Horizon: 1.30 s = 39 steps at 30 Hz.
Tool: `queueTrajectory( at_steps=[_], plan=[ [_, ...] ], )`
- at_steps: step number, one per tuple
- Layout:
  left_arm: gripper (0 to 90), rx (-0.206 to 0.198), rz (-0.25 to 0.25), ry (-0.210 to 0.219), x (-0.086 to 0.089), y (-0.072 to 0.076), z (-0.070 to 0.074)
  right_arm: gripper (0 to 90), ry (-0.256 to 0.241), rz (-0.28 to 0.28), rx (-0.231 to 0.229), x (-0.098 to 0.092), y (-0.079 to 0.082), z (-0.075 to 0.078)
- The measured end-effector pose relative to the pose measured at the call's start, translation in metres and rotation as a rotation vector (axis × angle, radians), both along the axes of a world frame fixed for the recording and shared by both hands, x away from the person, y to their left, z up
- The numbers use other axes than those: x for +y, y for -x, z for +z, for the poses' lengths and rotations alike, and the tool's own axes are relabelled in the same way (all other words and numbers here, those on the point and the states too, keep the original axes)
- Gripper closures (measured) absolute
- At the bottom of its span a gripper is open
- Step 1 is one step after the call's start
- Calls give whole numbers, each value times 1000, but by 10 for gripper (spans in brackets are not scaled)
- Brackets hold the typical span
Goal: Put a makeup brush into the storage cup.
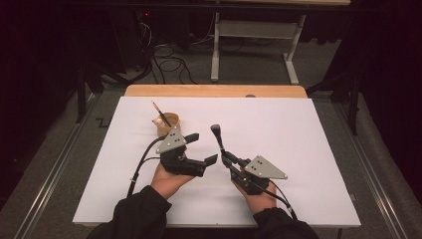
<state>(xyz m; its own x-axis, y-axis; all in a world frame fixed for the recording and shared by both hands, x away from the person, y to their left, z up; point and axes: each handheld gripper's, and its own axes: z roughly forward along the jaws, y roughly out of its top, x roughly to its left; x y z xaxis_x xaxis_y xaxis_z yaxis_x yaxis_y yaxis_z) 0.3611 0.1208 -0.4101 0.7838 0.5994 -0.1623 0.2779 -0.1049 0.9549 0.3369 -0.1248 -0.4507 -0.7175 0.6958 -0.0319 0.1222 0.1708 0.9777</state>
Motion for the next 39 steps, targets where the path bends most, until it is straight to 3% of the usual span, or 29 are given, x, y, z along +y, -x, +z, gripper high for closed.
queueTrajectory(
  at_steps=[16,28,39],
  plan=[
    [187,32,-17,29,1,-1,-11,805,1,23,-4,11,4,-3],
    [435,58,-44,87,1,-1,-15,805,8,34,3,15,4,-5],
    [591,70,-55,115,4,0,-14,805,15,49,-4,19,6,-7]
  ],
)
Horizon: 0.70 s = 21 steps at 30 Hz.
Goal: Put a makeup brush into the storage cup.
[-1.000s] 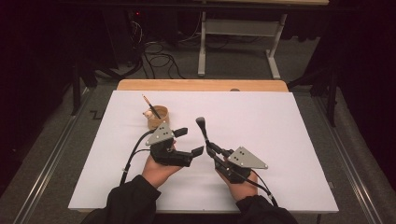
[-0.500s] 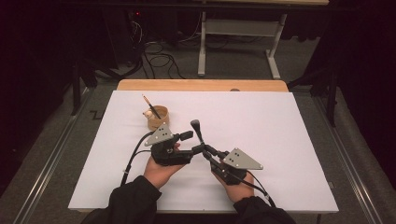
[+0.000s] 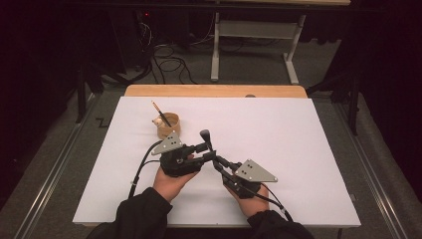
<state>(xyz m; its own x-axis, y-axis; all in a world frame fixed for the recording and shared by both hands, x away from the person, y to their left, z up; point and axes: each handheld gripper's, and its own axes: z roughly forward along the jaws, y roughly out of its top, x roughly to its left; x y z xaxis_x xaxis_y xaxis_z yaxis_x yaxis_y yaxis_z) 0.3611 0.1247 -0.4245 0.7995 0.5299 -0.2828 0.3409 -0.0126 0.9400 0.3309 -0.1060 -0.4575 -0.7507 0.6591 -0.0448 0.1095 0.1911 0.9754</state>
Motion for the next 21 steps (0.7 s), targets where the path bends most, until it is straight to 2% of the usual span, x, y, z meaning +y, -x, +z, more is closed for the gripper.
queueTrajectory(
  at_steps=[6,21],
  plan=[
    [647,18,-5,23,-1,0,-2,805,8,6,0,1,0,-1],
    [725,12,1,32,0,0,-3,805,15,9,-4,2,1,-1]
  ],
)
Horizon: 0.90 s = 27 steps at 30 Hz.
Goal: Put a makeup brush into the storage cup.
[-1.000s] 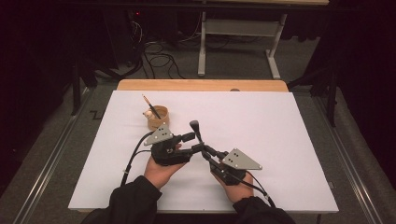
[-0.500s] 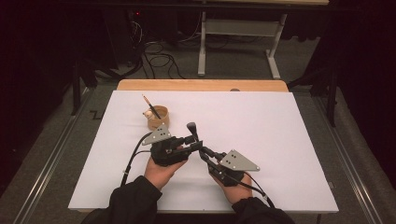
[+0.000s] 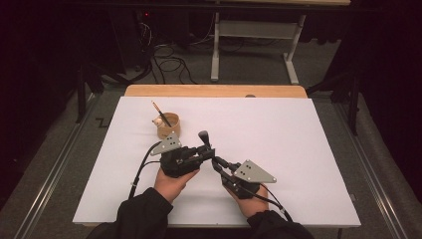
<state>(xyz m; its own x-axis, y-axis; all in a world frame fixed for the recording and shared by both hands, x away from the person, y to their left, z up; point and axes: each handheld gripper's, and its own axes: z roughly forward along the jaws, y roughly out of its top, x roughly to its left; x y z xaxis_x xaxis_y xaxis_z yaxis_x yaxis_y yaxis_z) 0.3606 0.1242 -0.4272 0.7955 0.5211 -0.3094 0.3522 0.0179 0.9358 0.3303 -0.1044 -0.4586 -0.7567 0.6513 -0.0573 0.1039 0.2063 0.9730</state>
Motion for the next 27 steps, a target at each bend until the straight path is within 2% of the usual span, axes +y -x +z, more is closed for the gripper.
queueTrajectory(
  at_steps=[11,24,27],
  plan=[
    [775,-7,-5,4,-1,1,-1,805,4,-1,-2,1,0,-1],
    [782,-22,-6,5,-2,3,0,794,0,-3,-9,1,1,0],
    [783,-24,-3,0,-2,3,0,690,-5,-17,-6,1,0,1]
  ],
)
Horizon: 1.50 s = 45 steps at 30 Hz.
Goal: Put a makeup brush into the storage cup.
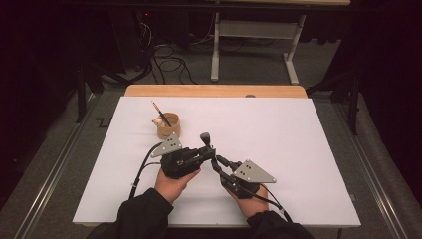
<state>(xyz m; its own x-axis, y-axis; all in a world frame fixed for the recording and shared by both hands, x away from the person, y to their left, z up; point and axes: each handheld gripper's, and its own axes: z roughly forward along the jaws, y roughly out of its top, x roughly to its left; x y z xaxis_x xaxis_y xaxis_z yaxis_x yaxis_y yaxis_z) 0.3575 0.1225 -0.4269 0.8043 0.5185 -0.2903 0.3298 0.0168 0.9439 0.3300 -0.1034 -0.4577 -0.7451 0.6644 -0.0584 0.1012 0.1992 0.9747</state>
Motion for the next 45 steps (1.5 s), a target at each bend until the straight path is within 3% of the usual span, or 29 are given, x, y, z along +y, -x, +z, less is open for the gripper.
queueTrajectory(
  at_steps=[2,12,25,38,45],
  plan=[
    [782,-1,2,-2,0,0,0,617,-5,-2,0,0,0,1],
    [782,-9,10,-9,3,-1,1,484,-7,5,23,1,-2,3],
    [782,-28,40,-57,10,-2,2,203,-31,0,68,-2,-7,4],
    [782,-56,77,-118,21,-2,5,13,-28,-29,80,-11,-10,9],
    [782,-57,111,-139,32,-5,6,2,-24,-44,77,-19,-11,13]
  ],
)
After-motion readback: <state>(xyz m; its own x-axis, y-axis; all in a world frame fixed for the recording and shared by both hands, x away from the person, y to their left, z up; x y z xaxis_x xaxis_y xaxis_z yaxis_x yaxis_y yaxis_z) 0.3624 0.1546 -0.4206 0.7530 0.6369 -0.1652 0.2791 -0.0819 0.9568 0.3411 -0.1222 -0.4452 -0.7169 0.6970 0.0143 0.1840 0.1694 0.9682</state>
